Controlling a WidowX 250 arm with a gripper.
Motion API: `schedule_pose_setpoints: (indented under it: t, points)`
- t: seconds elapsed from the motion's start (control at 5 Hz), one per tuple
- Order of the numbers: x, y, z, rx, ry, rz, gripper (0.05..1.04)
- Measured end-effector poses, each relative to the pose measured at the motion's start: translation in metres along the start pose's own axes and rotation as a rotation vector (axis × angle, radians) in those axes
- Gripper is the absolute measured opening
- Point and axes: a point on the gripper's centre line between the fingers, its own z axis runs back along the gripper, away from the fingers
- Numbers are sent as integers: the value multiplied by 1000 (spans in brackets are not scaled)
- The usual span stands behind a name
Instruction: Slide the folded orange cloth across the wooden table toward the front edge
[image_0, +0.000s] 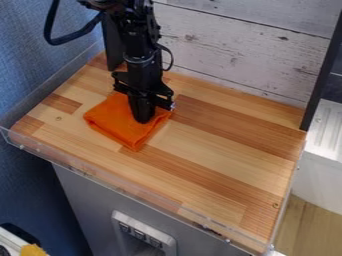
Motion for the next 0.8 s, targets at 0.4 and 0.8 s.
schedule_pose_setpoints:
  t: [0.4, 0.8]
  points:
    - [-13, -18, -1, -3, 11, 19, 59]
    - [-31, -25, 7, 6, 63, 34, 233]
